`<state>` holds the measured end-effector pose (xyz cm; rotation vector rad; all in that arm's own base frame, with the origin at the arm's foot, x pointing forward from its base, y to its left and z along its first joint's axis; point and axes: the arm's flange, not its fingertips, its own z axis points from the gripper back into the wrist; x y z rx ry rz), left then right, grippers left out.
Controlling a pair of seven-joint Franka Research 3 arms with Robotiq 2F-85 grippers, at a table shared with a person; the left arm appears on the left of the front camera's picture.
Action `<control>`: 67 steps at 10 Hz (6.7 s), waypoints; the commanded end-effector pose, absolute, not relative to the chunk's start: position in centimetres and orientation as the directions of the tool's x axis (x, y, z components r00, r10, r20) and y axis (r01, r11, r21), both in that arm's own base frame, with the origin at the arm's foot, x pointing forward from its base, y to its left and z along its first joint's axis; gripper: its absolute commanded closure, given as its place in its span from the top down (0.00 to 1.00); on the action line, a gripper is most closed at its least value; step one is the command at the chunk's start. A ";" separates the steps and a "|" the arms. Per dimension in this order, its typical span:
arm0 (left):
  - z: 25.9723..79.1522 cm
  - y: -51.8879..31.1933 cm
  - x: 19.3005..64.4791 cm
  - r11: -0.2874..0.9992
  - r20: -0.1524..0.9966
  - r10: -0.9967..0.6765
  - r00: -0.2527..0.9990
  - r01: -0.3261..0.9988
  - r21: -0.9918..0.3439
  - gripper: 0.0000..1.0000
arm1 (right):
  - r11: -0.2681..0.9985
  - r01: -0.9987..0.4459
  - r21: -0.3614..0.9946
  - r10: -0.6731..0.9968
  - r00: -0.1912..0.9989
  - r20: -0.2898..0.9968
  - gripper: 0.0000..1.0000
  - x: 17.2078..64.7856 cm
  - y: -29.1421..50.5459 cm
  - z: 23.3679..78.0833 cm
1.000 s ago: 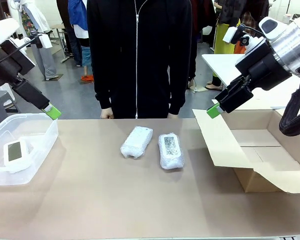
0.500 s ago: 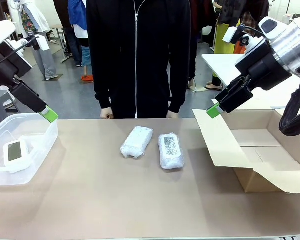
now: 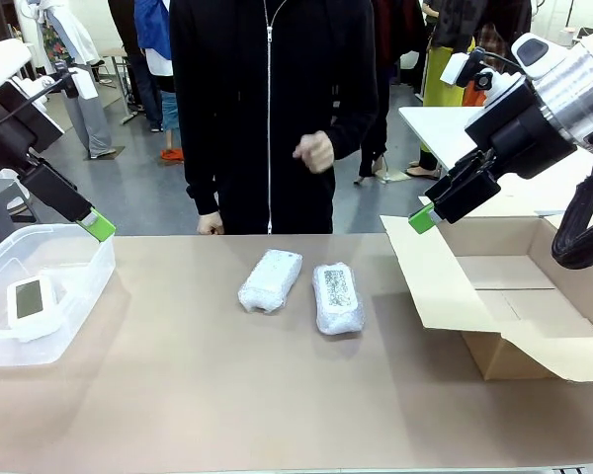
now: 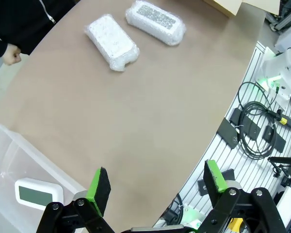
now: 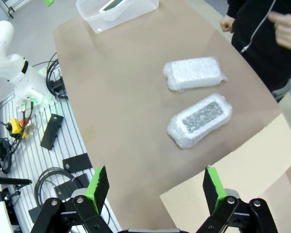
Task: Separate and place wrapped and unwrapped clocks.
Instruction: Pick up the Digital clock indicated by the person.
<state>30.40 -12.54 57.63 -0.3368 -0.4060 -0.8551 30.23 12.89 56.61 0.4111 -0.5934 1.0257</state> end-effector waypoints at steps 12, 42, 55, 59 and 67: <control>57.7 -12.5 30.4 0.613 0.475 -0.652 0.591 0.780 -0.127 1.00 | 0.464 -0.884 0.053 0.671 0.390 0.631 1.00 30.2 12.8 56.5; 57.7 -12.5 30.4 0.613 0.475 -0.652 0.591 0.780 -0.127 1.00 | 0.993 -0.116 -0.021 0.115 0.908 0.403 1.00 40.5 33.7 45.0; 57.7 -12.5 30.4 0.613 0.475 -0.652 0.591 0.780 -0.127 1.00 | 0.910 0.365 0.198 -0.402 0.895 0.195 1.00 46.2 41.9 37.9; 57.7 -12.5 30.4 0.613 0.475 -0.652 0.591 0.780 -0.127 1.00 | 0.930 0.336 0.152 -0.361 0.913 0.191 1.00 48.8 43.1 37.3; 57.7 -12.5 30.4 0.613 0.475 -0.652 0.591 0.780 -0.127 1.00 | 0.952 0.304 0.026 -0.303 0.931 0.205 1.00 51.4 44.3 36.2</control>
